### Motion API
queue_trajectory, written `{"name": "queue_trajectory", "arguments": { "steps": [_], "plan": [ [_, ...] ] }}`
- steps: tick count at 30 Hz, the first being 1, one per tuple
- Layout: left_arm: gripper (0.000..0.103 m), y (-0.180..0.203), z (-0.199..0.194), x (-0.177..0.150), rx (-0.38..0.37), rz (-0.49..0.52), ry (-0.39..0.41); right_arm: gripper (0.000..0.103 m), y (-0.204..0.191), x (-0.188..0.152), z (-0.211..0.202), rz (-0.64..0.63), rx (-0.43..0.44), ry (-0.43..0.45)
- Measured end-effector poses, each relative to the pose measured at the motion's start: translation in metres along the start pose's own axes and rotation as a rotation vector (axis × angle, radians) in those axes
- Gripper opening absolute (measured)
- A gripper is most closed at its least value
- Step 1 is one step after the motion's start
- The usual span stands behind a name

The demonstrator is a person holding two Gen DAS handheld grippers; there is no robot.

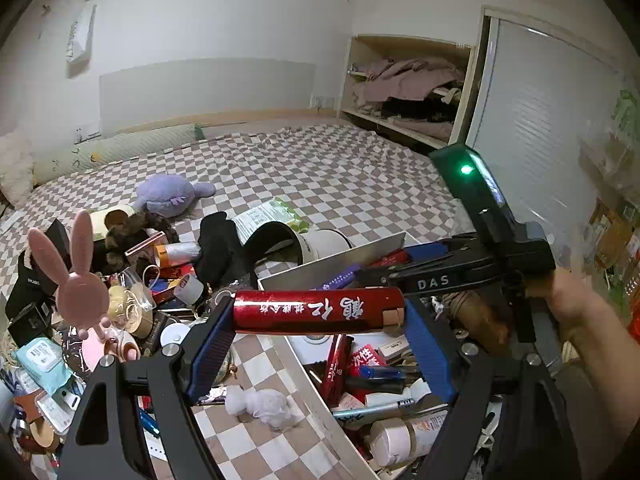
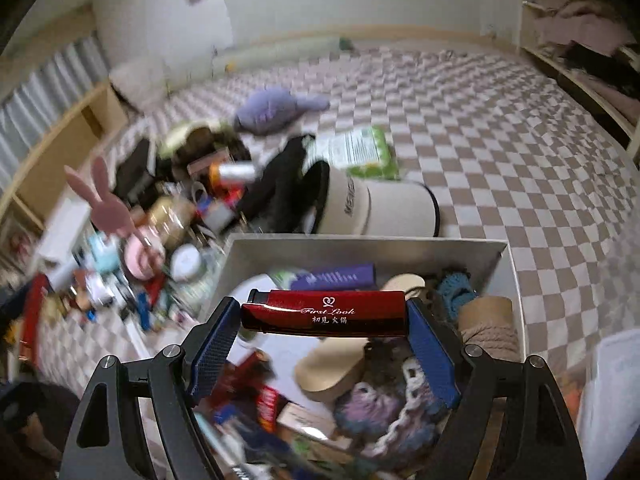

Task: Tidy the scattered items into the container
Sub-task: 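Lower both red tubes into the box and open both tools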

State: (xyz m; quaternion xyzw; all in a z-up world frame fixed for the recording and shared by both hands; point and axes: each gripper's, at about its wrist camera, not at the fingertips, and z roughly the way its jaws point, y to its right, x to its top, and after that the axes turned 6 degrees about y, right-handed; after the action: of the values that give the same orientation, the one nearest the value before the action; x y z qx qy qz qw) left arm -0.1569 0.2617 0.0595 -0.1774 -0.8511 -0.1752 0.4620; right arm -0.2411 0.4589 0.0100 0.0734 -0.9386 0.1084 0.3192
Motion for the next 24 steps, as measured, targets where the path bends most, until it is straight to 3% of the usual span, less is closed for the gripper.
{"name": "queue_trajectory", "arguments": {
  "steps": [5, 12, 15, 24],
  "plan": [
    [0.082, 0.004, 0.013, -0.001, -0.002, 0.005, -0.021, 0.083, 0.000, -0.001, 0.015, -0.043, 0.015, -0.101],
    [0.082, 0.017, 0.028, -0.003, -0.029, 0.006, -0.047, 0.084, -0.005, 0.003, 0.019, -0.086, -0.003, -0.126],
    [0.083, 0.023, 0.032, -0.003, -0.030, 0.013, -0.051, 0.091, -0.004, 0.004, 0.017, -0.080, -0.007, -0.108],
    [0.083, 0.036, 0.049, -0.009, -0.038, 0.026, -0.082, 0.091, 0.020, 0.007, -0.006, 0.039, -0.046, -0.007]
  ]
}}
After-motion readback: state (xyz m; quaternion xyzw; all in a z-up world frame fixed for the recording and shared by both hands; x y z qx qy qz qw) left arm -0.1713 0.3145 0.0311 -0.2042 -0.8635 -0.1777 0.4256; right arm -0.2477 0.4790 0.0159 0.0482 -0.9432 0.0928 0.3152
